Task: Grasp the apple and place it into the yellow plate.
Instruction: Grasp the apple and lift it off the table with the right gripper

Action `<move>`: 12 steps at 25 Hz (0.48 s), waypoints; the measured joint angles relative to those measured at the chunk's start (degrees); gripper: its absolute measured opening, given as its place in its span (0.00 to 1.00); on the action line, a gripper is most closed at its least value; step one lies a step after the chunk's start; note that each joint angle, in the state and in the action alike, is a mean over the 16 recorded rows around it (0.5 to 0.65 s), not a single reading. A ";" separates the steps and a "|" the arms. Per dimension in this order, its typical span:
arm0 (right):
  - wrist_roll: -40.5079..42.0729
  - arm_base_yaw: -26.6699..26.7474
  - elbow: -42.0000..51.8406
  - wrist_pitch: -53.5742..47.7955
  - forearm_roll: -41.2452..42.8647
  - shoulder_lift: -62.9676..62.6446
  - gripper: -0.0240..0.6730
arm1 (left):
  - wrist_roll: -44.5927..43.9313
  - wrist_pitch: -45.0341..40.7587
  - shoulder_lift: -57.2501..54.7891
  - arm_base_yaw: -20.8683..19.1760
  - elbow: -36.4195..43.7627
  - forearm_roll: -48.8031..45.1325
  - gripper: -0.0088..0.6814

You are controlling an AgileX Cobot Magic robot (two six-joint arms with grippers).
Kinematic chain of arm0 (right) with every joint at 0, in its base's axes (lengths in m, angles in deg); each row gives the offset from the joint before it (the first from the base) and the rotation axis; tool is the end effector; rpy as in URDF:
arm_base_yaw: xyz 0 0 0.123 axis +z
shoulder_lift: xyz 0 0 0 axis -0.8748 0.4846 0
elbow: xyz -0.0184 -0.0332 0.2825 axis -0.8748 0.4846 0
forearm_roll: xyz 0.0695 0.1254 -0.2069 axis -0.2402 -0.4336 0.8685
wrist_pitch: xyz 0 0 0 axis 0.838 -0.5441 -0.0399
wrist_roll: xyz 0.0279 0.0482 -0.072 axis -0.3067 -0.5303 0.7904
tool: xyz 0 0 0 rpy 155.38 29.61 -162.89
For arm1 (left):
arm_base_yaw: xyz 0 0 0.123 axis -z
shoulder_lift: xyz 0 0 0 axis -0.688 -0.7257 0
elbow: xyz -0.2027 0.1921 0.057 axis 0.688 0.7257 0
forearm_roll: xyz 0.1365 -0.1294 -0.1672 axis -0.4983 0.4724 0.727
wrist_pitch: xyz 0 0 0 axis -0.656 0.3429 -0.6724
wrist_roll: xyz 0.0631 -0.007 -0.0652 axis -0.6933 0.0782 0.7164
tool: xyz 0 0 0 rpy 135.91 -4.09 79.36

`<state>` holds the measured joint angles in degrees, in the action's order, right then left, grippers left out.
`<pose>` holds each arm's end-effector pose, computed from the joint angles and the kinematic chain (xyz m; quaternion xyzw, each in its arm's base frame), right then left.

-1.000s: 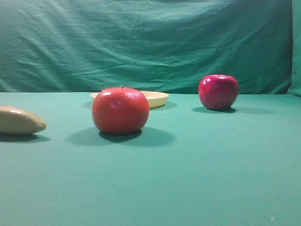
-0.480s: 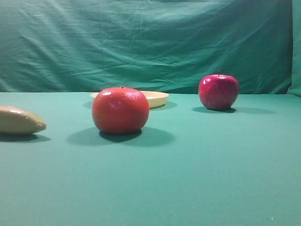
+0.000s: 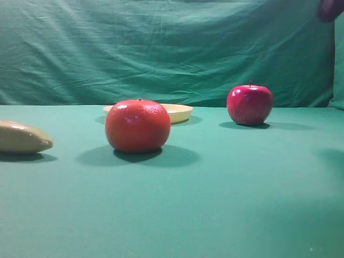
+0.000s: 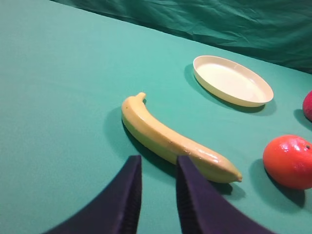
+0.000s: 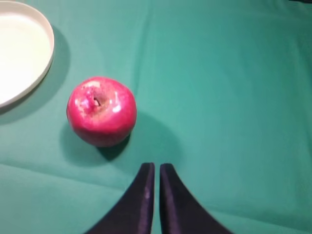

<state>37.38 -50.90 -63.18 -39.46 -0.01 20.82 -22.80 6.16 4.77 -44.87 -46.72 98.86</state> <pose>0.3632 0.0686 0.2753 -0.0974 0.9321 0.0476 0.3457 0.0531 -0.0094 0.1788 -0.0167 0.7833 -0.0720 0.6172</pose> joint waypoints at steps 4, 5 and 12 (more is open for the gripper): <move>2.77 0.33 -5.00 -3.43 -3.06 4.89 0.74 | 0.00 0.00 0.00 0.00 0.00 0.00 0.24; 3.46 0.52 -6.12 -4.21 -3.80 6.05 0.79 | 0.00 0.00 0.00 0.00 0.00 0.00 0.24; 7.59 2.28 -12.39 -7.59 -7.10 13.35 0.99 | 0.00 0.00 0.00 0.00 0.00 0.00 0.24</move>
<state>44.97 -48.62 -75.57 -47.05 -7.11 34.17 -22.80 6.16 4.77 -44.87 -46.72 98.86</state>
